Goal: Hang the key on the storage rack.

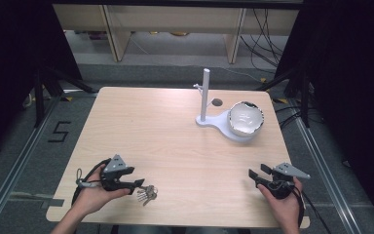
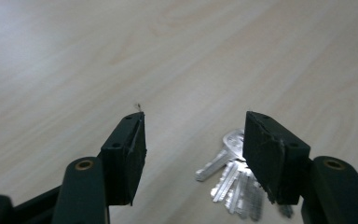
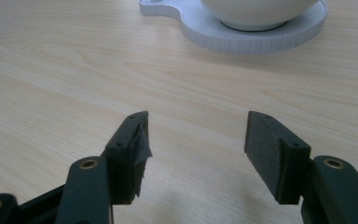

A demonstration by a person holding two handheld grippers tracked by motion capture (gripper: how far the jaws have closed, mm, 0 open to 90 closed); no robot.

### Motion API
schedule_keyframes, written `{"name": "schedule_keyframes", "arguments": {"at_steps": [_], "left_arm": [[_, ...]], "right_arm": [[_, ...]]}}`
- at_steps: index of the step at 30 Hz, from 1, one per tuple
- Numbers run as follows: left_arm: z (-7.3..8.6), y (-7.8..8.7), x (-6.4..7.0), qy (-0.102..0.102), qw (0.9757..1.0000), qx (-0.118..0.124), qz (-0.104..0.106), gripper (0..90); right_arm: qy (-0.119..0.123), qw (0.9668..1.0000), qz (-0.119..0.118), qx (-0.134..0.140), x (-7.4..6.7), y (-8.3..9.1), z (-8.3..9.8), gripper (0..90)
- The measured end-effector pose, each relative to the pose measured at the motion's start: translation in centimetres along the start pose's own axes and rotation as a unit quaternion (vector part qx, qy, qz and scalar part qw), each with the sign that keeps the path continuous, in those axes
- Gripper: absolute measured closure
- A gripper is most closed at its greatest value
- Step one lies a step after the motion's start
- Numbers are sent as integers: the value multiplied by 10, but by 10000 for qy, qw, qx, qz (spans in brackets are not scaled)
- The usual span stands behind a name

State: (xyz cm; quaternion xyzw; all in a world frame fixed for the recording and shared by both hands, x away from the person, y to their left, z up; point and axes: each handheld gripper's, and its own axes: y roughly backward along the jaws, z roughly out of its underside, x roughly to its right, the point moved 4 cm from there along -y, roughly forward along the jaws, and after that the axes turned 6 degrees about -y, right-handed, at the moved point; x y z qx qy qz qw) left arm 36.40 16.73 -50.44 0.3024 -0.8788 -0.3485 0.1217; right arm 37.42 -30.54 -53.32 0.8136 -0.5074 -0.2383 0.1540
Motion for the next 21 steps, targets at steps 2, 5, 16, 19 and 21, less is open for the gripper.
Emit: {"name": "schedule_keyframes", "arguments": {"at_steps": [2, 5, 16, 19, 21], "left_arm": [[-6, -5, 5, -42, 9998, -162, 116, 394], [-12, -12, 11, -282, 9985, -420, 218, 402], [-28, -39, 33, -989, 9817, -1482, 666, 381], [-27, -40, 33, -1152, 9715, -1924, 768, 359], [-27, -42, 34, -1153, 9694, -2038, 744, 356]], "right_arm": [[-16, 10000, -24, -2, -1, 0, 0, 410], [52, 10000, 15, -47, 1, 0, 0, 410], [-183, 9997, -84, -98, -5, -1, 1, 407], [-36, 9999, -65, -131, -2, -1, 1, 407], [8, 9998, -8, -175, -1, -1, 1, 407]]}}
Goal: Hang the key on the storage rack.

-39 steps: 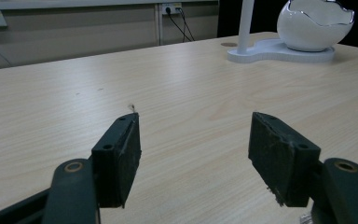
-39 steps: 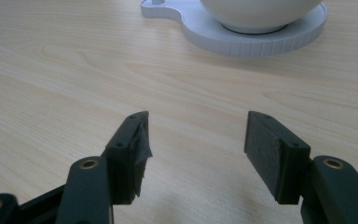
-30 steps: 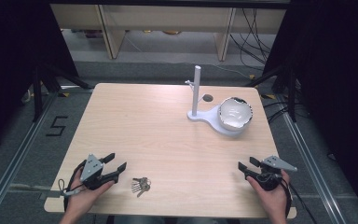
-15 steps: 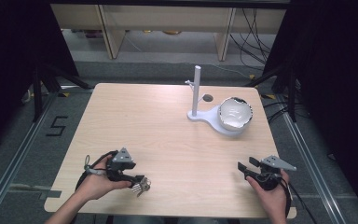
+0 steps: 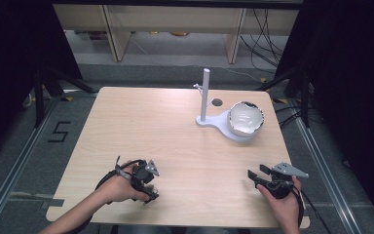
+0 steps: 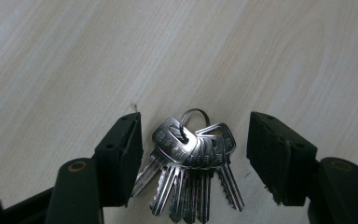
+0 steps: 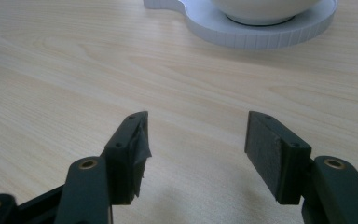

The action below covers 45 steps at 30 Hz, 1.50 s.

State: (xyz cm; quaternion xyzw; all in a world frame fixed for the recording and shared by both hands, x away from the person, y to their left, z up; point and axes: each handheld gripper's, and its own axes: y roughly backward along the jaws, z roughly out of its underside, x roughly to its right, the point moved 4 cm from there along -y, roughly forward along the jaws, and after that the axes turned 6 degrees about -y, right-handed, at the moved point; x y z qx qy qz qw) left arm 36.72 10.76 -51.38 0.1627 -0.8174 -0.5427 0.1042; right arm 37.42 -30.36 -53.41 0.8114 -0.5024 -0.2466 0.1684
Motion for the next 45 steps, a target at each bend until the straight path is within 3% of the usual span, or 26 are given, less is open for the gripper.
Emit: {"name": "schedule_keyframes", "arguments": {"at_steps": [3, 9, 12, 14, 15, 21, 26, 27, 32, 33, 36, 37, 40, 41, 42, 43, 45], "left_arm": [[-1, -2, 1, 64, 9998, -188, 14, 352], [-3, -4, 1, -51, 9977, -670, 19, 352], [-3, -5, 2, -34, 9974, -711, 49, 352], [-3, -6, 2, -36, 9969, -778, 67, 354], [-3, -6, 1, -45, 9964, -847, 73, 356], [-3, -6, 0, -57, 9954, -949, 79, 385], [-2, -5, 3, -137, 9947, -1018, -80, 445], [-1, -5, 5, -133, 9945, -1036, -118, 452], [1, -4, 10, -82, 9936, -1101, -233, 501], [1, -3, 11, -106, 9932, -1132, -246, 510], [2, -3, 11, -119, 9931, -1139, -254, 536], [2, -3, 12, -125, 9933, -1115, -282, 552], [2, -2, 12, -122, 9930, -1133, -302, 586], [3, -2, 13, -162, 9930, -1123, -329, 599], [3, -2, 13, -162, 9930, -1123, -329, 604], [3, -1, 14, -179, 9929, -1125, -349, 612], [3, -1, 16, -225, 9929, -1101, -379, 619]], "right_arm": [[82, 10000, -27, -2, 1, -1, 0, 407], [22, 9999, -90, -59, 0, -1, 0, 406], [59, 10000, -58, -26, 0, -2, 0, 404], [19, 10000, -69, -57, 0, -1, 0, 405], [-146, 9997, -59, -163, -3, 0, 1, 404], [-156, 9997, -107, -130, -3, -1, 1, 404], [-132, 9997, -98, -173, -3, 0, 2, 404], [9, 9999, -95, -97, 0, -2, 1, 405], [82, 9999, -85, -112, 0, -2, 1, 405], [-107, 9997, -112, -169, -3, -1, 2, 405], [81, 9998, -96, -122, 0, -2, 1, 406], [-114, 9997, -121, -178, -3, -1, 2, 406], [-119, 9997, -122, -180, -4, -1, 2, 406], [73, 9999, -93, -124, 0, -2, 1, 407], [73, 9999, -93, -124, 0, -2, 1, 407], [-133, 9997, -119, -190, -4, -1, 2, 408], [-132, 9996, -96, -218, -4, -1, 2, 408]]}}
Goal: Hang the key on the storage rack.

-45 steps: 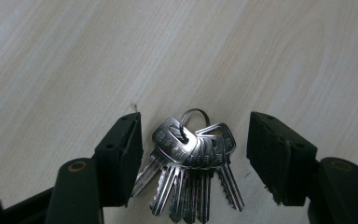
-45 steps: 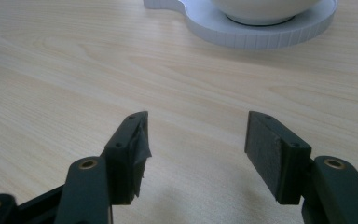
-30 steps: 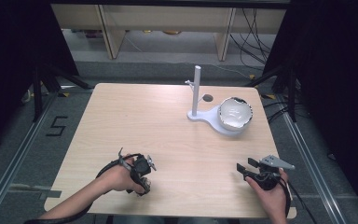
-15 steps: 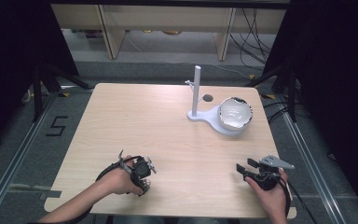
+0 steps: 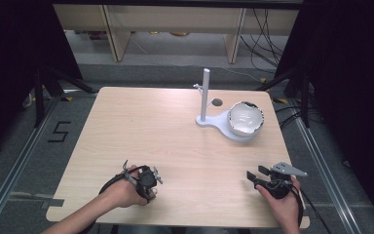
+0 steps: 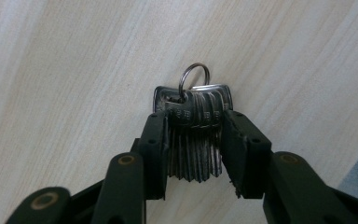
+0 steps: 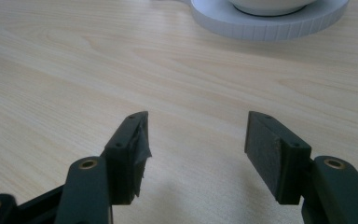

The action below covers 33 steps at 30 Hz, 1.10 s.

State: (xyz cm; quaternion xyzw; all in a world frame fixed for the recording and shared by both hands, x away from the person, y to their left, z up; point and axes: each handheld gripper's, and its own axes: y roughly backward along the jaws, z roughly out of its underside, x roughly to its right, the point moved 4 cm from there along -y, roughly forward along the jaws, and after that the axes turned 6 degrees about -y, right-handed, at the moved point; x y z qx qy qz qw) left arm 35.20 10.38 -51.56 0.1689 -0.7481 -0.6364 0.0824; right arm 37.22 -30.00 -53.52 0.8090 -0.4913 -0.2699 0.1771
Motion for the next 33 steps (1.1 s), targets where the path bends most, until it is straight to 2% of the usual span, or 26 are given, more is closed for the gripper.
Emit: {"name": "schedule_keyframes", "arguments": {"at_steps": [1, 2, 3, 4, 5, 6, 7, 8, 11, 12, 15, 16, 17, 18, 19, 20, 22, 24, 25, 26, 28, 30, 33], "left_arm": [[0, 1, 1, -33, 10000, -9, -12, 635], [0, 2, 3, -67, 10000, 2, -13, 651], [0, 2, 3, -67, 10000, 2, -13, 659], [1, 3, 5, -104, 9999, 31, -1, 664], [1, 3, 5, -104, 9999, 31, -1, 666], [2, 4, 8, -124, 9999, 55, -4, 675], [2, 4, 8, -124, 9999, 55, -4, 679], [2, 4, 8, -172, 9998, 37, -8, 679], [4, 4, 10, -146, 9999, 54, 13, 669], [5, 5, 9, -42, 10000, 52, 31, 635], [5, 7, 6, 58, 9999, 107, 7, 598], [4, 7, 5, 243, 9995, 216, -5, 543], [3, 8, 4, 332, 9993, 178, 19, 517], [3, 7, 3, 366, 9992, 157, 35, 475], [3, 7, 3, 366, 9992, 157, 35, 456], [1, 5, 2, 356, 9993, 106, 57, 445], [-1, 2, 1, 431, 9989, 89, 136, 423], [-3, -2, -2, 463, 9987, 39, 194, 408], [-3, -2, -2, 463, 9987, 39, 194, 406], [-3, -4, -3, 423, 9988, -82, 212, 403], [-4, -6, -2, 445, 9985, -151, 273, 404], [-5, -6, -2, 439, 9984, -208, 298, 411], [-5, -5, -2, 426, 9980, -278, 388, 480]], "right_arm": [[228, 9997, 31, 108, 3, -1, -1, 408], [258, 9996, 38, 123, 4, -1, -1, 408], [258, 9996, 38, 123, 4, -1, -1, 408], [13, 10000, -3, 6, 0, 0, 0, 409], [1, 10000, -4, 1, 0, 0, 0, 409], [224, 9997, 33, 110, 3, -1, -1, 409], [224, 9997, 33, 110, 3, -1, -1, 409], [-7, 10000, -15, 35, 0, 0, 0, 409], [44, 10000, 3, 41, 0, -1, 0, 410], [57, 10000, 1, 5, 0, -1, 0, 410], [60, 10000, 0, 5, 0, -1, 0, 409], [74, 10000, 8, -5, 0, -1, 0, 409], [79, 10000, 4, -7, 1, -1, 0, 408], [274, 9996, 2, 42, 4, -2, -2, 408], [274, 9996, 2, 42, 4, -2, -2, 408], [7, 10000, 8, -74, -1, -1, 0, 407], [82, 10000, -17, -11, 0, -2, 0, 407], [55, 10000, -12, -60, 0, -1, 0, 406], [55, 10000, -12, -60, 0, -1, 0, 406], [165, 9999, -40, 22, 2, -2, -1, 405], [129, 9998, -117, 35, 2, -3, -1, 405], [177, 9998, -42, 0, 3, -3, -1, 405], [181, 9998, -71, -31, 3, -3, -1, 405]]}}
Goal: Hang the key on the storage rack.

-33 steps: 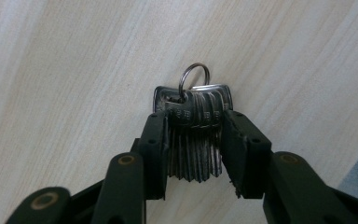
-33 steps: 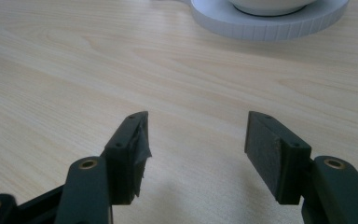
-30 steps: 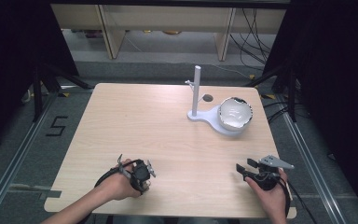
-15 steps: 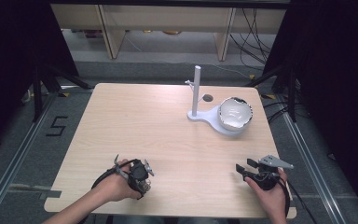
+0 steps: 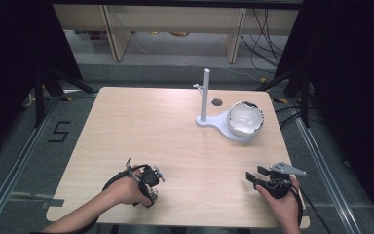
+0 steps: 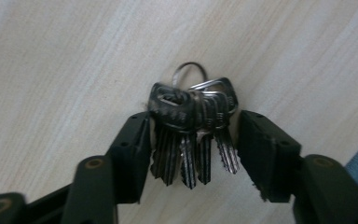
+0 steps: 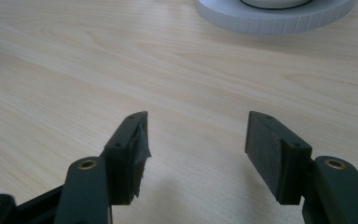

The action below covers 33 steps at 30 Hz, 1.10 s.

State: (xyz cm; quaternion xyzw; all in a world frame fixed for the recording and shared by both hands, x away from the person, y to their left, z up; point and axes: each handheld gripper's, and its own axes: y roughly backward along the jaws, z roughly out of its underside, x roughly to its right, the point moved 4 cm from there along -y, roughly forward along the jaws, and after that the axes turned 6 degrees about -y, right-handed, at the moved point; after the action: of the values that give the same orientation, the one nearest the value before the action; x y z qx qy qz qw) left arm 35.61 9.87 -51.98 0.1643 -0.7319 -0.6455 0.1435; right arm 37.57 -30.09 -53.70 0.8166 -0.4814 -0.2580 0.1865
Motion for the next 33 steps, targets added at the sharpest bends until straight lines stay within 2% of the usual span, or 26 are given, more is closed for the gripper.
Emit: {"name": "schedule_keyframes", "arguments": {"at_steps": [2, 3, 7, 11, 12, 14, 15, 17, 18, 19, 20, 21, 22, 24, 26, 27, 29, 31, 33], "left_arm": [[-1, 1, 1, -68, 10000, -49, 7, 505], [-1, 1, 3, -58, 9999, -107, 27, 566], [0, 2, 3, -115, 9998, -142, 26, 684], [2, 2, 5, -168, 9997, -159, 43, 728], [2, 2, 5, -192, 9997, -141, 21, 748], [3, 2, 6, -170, 9997, -165, 91, 715], [2, 2, 7, -11, 9997, -107, 204, 715], [1, 6, 4, -44, 9999, -47, 158, 637], [1, 8, 4, -17, 9999, -1, 160, 612], [-1, 12, 3, -26, 9998, 74, 160, 587], [-2, 16, 2, -15, 9997, 123, 188, 570], [-4, 19, 1, 14, 9995, 207, 219, 553], [-7, 21, 0, -41, 9993, 296, 238, 537], [-13, 24, -1, -184, 9984, 465, 251, 506], [-20, 24, -1, -349, 9977, 517, 262, 504], [-23, 23, -2, -464, 9972, 529, 255, 505], [-28, 18, -3, -649, 9963, 451, 347, 519], [-31, 13, -3, -709, 9959, 346, 442, 551], [-33, 10, -3, -710, 9960, 272, 464, 587]], "right_arm": [[-2, 10000, 0, -13, 0, 0, 0, 405], [-10, 10000, -3, -4, 0, 0, 0, 405], [-10, 10000, -2, -7, 0, 0, 0, 405], [-53, 10000, -70, 6, -2, -1, 0, 405], [-29, 9999, 11, -109, -1, 1, 1, 406], [15, 10000, 35, -83, 0, 1, 0, 406], [-7, 10000, 3, -4, -1, 0, 0, 406], [-58, 10000, -78, -9, -2, -1, 1, 405], [-279, 9996, -45, -52, -5, 0, 2, 405], [-264, 9996, -54, -48, -5, 0, 2, 406], [-40, 10000, -81, -15, -1, -1, 0, 406], [10, 10000, 18, -89, -1, 1, 0, 405], [23, 9999, 45, -96, 0, 1, 0, 406], [-2, 10000, -57, -3, -1, -1, 0, 406], [3, 10000, 6, -73, -1, 0, 0, 406], [80, 10000, 55, 6, 0, 0, 0, 406], [-4, 10000, -6, 1, -1, -1, 0, 406], [18, 9999, 17, -113, 0, 1, 1, 405], [3, 9999, -7, -110, -1, 1, 1, 405]]}}
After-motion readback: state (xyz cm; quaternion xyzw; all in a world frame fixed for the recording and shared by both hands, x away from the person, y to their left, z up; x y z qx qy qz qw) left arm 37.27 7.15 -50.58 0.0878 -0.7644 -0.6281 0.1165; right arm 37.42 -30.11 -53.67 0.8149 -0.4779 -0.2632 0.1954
